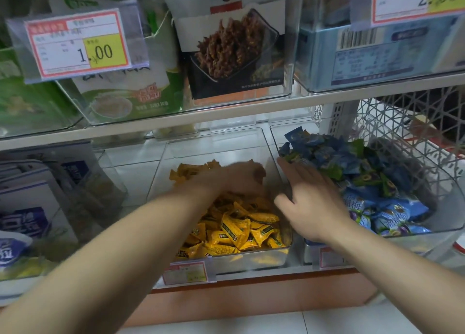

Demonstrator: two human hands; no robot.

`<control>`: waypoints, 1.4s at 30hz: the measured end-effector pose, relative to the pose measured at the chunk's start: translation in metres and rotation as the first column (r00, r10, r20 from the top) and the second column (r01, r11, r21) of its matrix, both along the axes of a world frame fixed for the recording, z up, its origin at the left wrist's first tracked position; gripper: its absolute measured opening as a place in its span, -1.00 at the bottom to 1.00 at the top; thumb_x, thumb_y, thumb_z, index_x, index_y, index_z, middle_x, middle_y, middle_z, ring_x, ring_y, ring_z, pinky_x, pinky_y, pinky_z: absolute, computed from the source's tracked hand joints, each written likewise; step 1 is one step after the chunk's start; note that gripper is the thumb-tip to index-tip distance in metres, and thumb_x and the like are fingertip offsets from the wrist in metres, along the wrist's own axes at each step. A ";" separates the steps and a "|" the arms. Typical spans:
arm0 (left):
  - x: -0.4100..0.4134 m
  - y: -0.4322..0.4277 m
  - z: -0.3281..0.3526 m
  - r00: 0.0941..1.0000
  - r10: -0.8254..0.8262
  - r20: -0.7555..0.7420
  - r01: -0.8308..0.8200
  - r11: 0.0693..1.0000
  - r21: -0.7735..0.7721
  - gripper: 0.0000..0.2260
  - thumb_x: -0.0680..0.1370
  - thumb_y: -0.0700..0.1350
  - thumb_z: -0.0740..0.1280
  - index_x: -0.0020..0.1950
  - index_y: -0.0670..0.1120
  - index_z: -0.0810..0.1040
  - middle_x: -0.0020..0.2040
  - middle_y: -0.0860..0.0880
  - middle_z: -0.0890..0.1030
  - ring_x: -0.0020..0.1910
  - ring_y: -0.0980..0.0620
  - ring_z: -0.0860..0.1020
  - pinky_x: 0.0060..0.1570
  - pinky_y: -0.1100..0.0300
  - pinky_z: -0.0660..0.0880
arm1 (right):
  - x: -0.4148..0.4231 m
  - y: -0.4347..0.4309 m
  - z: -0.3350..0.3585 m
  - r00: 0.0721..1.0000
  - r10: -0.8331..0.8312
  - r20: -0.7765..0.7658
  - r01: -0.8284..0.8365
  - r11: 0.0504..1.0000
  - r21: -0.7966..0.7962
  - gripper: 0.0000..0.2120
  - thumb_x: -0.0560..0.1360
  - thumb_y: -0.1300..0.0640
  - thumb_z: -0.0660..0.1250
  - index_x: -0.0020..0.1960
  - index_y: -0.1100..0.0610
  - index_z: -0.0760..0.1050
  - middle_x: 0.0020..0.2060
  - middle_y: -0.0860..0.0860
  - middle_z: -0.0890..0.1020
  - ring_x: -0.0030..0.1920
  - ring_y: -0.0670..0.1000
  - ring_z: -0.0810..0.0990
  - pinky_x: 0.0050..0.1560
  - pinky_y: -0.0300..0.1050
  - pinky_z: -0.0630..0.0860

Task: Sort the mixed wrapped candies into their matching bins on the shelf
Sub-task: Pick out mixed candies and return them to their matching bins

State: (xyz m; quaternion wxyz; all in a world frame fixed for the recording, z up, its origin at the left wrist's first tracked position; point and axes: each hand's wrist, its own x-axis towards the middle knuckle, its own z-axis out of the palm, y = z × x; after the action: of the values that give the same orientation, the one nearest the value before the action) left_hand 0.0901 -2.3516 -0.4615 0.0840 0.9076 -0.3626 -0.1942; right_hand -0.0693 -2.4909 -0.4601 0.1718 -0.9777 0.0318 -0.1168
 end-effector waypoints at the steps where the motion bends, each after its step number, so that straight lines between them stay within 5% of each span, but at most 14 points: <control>1: -0.003 -0.004 -0.013 0.996 0.035 -0.081 -0.033 0.999 0.016 -0.31 0.46 0.22 0.40 0.50 -0.03 0.30 0.42 -0.05 0.44 0.30 -0.02 0.44 0.26 0.00 0.42 | 0.000 0.000 0.000 1.000 0.000 0.003 0.000 1.000 -0.002 -0.28 0.43 -0.18 0.05 0.57 -0.06 0.12 0.45 -0.03 0.37 0.45 0.06 0.26 0.39 0.04 0.26; 3: -0.004 -0.006 -0.032 0.994 0.066 -0.092 -0.059 0.995 0.075 -0.13 0.42 0.26 0.42 0.59 -0.04 0.12 0.56 -0.09 0.22 0.51 -0.14 0.21 0.46 -0.13 0.21 | 0.001 -0.001 -0.001 1.000 0.004 0.004 -0.004 1.000 -0.002 -0.28 0.43 -0.18 0.04 0.57 -0.06 0.12 0.44 -0.02 0.37 0.45 0.07 0.26 0.40 0.06 0.26; 6: -0.001 -0.005 -0.032 0.998 -0.032 0.051 0.020 0.976 0.217 -0.16 0.30 0.46 0.22 0.51 0.11 0.32 0.60 -0.02 0.11 0.56 -0.17 0.02 0.46 -0.20 0.05 | 0.001 -0.002 -0.001 1.000 0.008 -0.003 -0.008 1.000 -0.001 -0.27 0.42 -0.20 0.03 0.58 -0.07 0.10 0.46 -0.02 0.36 0.47 0.07 0.24 0.41 0.07 0.25; 9: -0.003 -0.005 -0.028 0.979 -0.175 0.104 0.140 0.950 0.280 -0.25 0.27 0.48 0.09 0.34 0.13 0.49 0.51 -0.08 0.29 0.50 -0.15 0.20 0.40 -0.17 0.24 | 0.000 -0.002 0.001 1.000 0.004 -0.009 -0.004 1.000 0.008 -0.26 0.42 -0.21 0.03 0.59 -0.07 0.10 0.47 -0.02 0.35 0.48 0.06 0.23 0.42 0.08 0.25; 14: -0.006 0.008 -0.020 0.991 -0.121 0.056 0.110 0.981 0.157 -0.53 0.48 0.18 0.34 0.34 0.03 0.50 0.19 -0.04 0.58 0.16 -0.08 0.54 0.13 0.00 0.51 | 0.000 -0.002 0.002 1.000 0.000 -0.003 0.000 1.000 0.007 -0.24 0.40 -0.22 0.00 0.58 -0.06 0.12 0.47 -0.03 0.36 0.48 0.05 0.23 0.42 0.06 0.25; 18: -0.003 0.019 -0.002 0.988 -0.096 0.122 0.067 0.973 0.220 -0.43 0.45 0.14 0.40 0.44 0.07 0.40 0.23 -0.05 0.56 0.11 -0.06 0.53 -0.01 0.08 0.51 | -0.001 -0.002 0.001 1.000 0.003 -0.002 -0.003 1.000 0.005 -0.21 0.38 -0.28 -0.08 0.58 -0.07 0.11 0.47 -0.05 0.35 0.48 0.03 0.21 0.41 0.07 0.24; 22: 0.010 0.058 0.024 0.984 0.015 0.176 -0.054 0.975 0.218 -0.45 0.34 0.19 0.47 0.29 0.13 0.48 -0.01 0.08 0.55 -0.04 0.02 0.47 -0.13 0.13 0.39 | 0.001 -0.002 0.000 1.000 0.007 -0.001 -0.007 1.000 0.000 -0.17 0.35 -0.30 -0.12 0.58 -0.06 0.10 0.47 -0.04 0.34 0.48 0.04 0.21 0.41 0.08 0.24; 24: 0.016 0.079 0.033 0.980 0.064 0.190 -0.109 0.966 0.234 -0.38 0.24 0.32 0.40 0.27 0.20 0.48 -0.15 0.21 0.46 -0.07 0.05 0.45 -0.11 0.13 0.35 | 0.002 -0.002 -0.001 1.000 0.006 0.000 -0.006 1.000 -0.006 -0.21 0.38 -0.28 -0.09 0.58 -0.06 0.11 0.46 -0.03 0.35 0.47 0.05 0.23 0.41 0.09 0.25; 28: 0.024 0.095 0.044 0.970 0.072 0.234 -0.150 0.931 0.334 -0.18 0.04 0.47 0.19 0.26 0.22 0.49 -0.05 0.18 0.53 -0.01 0.03 0.51 -0.03 0.07 0.35 | 0.001 0.000 -0.001 1.000 -0.002 0.001 0.002 1.000 -0.003 -0.26 0.42 -0.23 -0.02 0.58 -0.05 0.12 0.46 -0.03 0.36 0.47 0.06 0.24 0.41 0.10 0.24; 31: 0.025 0.084 0.048 0.967 0.010 0.254 -0.144 0.844 0.516 -0.40 0.26 0.35 0.39 0.24 0.13 0.54 -0.03 0.11 0.57 0.14 -0.01 0.51 0.32 -0.21 0.20 | 0.001 0.000 0.000 1.000 -0.002 0.001 0.002 1.000 0.002 -0.27 0.43 -0.22 0.00 0.58 -0.05 0.12 0.45 -0.03 0.36 0.46 0.05 0.24 0.41 0.09 0.24; 33: 0.019 0.065 0.048 0.969 -0.065 0.236 -0.088 0.808 0.583 -0.70 0.39 0.15 0.47 0.05 0.09 0.59 -0.12 0.04 0.57 -0.08 0.04 0.53 0.20 -0.08 0.42 | 0.001 0.000 -0.001 1.000 0.000 0.003 0.000 1.000 0.009 -0.27 0.43 -0.21 0.02 0.58 -0.05 0.12 0.45 -0.03 0.36 0.46 0.05 0.24 0.41 0.09 0.24; 35: 0.010 0.045 0.044 0.973 -0.088 0.214 -0.030 0.869 0.494 -0.81 0.47 0.09 0.41 0.04 0.07 0.60 -0.06 -0.03 0.61 -0.18 0.06 0.57 -0.08 0.08 0.56 | 0.001 -0.001 -0.001 1.000 -0.001 0.006 0.001 1.000 0.014 -0.28 0.44 -0.20 0.03 0.58 -0.05 0.13 0.45 -0.03 0.37 0.45 0.05 0.24 0.40 0.09 0.24; 38: -0.009 0.025 0.031 0.993 -0.041 0.113 0.024 0.988 0.154 -0.62 0.57 0.17 0.27 0.31 0.02 0.54 0.19 0.01 0.56 -0.04 0.11 0.55 -0.07 0.21 0.41 | -0.001 -0.001 0.000 1.000 0.003 0.006 -0.003 1.000 0.016 -0.29 0.44 -0.18 0.04 0.58 -0.04 0.13 0.44 -0.03 0.37 0.45 0.05 0.24 0.40 0.08 0.24; 42: -0.025 0.013 0.006 0.996 0.075 0.045 -0.086 0.933 0.350 -0.24 0.38 0.53 0.17 0.43 0.09 0.42 0.26 -0.06 0.55 0.22 -0.11 0.51 -0.03 0.10 0.33 | -0.001 -0.002 0.001 1.000 0.002 -0.004 -0.002 1.000 0.019 -0.29 0.44 -0.18 0.03 0.58 -0.04 0.13 0.44 -0.03 0.38 0.45 0.06 0.25 0.40 0.08 0.26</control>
State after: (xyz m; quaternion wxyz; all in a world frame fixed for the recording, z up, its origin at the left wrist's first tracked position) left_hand 0.0648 -2.3381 -0.4551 -0.0773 0.9249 -0.2858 -0.2383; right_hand -0.0699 -2.4927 -0.4586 0.1812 -0.9763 0.0324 -0.1142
